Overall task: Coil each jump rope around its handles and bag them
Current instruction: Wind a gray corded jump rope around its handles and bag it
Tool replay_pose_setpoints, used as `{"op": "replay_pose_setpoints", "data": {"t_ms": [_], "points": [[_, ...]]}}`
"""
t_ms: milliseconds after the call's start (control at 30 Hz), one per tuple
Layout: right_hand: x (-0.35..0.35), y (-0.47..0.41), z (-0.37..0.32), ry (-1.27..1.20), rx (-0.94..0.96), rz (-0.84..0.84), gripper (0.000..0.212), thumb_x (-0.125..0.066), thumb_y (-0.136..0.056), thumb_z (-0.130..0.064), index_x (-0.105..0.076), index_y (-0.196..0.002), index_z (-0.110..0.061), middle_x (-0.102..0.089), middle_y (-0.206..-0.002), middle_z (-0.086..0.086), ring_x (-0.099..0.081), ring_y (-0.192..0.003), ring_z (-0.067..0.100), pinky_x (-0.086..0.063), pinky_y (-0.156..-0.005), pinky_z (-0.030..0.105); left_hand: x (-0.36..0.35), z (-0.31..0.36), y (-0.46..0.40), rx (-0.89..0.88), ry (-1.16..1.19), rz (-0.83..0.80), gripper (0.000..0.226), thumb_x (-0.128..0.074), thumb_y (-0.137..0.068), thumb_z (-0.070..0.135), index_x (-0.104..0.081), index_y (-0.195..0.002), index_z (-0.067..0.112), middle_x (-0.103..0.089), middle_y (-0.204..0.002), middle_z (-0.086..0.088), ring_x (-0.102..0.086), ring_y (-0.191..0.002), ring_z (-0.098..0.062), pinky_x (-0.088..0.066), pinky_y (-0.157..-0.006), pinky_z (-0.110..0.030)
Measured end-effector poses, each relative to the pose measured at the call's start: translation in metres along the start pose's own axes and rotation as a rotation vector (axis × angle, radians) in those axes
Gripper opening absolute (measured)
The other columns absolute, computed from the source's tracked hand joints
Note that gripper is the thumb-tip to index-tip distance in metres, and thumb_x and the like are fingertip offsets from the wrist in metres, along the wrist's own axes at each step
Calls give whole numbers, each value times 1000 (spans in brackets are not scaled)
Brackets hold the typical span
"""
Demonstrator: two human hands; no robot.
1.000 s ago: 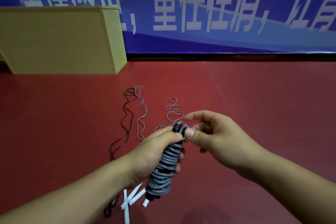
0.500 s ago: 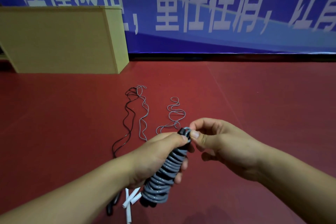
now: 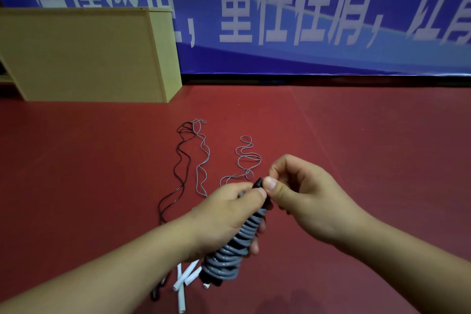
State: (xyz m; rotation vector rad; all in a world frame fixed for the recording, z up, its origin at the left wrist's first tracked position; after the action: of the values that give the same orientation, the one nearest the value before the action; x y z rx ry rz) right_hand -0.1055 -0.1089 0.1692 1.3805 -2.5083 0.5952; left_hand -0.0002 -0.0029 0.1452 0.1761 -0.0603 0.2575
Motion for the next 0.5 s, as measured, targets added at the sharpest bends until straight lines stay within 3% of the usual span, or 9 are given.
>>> {"op": "replay_pose_setpoints", "data": {"t_ms": [67,200,367,500], "points": [[1,-2,1,17,19,53,18,-63,-92,-26,-59,-80,-14,-61,-60,-3,-51,-57,12,-43,-56,32,2,2,-1,-19,-27,21,34,-49,-89,43,-53,-91,10,-60,-67,-8,-59,-51,-25,-49,-54,-30],[0,-5,5,-192,-118,64,39,-50,-88,-46,-62,-77,-10,-59,-57,0,-54,-58,17,-44,-56,33,3,6,-2,-52,-118,84,31,-42,-103,33,-52,-89,8,-61,-65,-8,-59,-52,-25,-50,-54,-31],[4,-4,5,-122,-30,95,32,-45,-101,-25,-64,-81,-8,-60,-60,1,-54,-61,17,-44,-59,31,7,12,-3,-118,-246,159,33,-45,-102,32,-56,-87,4,-62,-66,-10,-62,-54,-26,-52,-60,-39],[4,-3,-1,-223,-61,59,36,-48,-91,-36,-62,-72,-10,-56,-59,6,-53,-57,15,-42,-57,28,10,12,0,-189,-304,130,36,-54,-97,40,-53,-81,7,-61,-62,-1,-62,-56,-22,-52,-59,-37]]}}
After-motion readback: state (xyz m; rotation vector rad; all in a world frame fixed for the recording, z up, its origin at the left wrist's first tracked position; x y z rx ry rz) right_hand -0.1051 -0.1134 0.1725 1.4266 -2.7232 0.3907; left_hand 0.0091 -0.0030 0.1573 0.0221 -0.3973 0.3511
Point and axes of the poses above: each hand's wrist, its own y-axis away from the middle knuckle, its own x-axis out of the back of the hand, z = x × y, the point moved 3 cm from there along -y, towards the middle knuckle
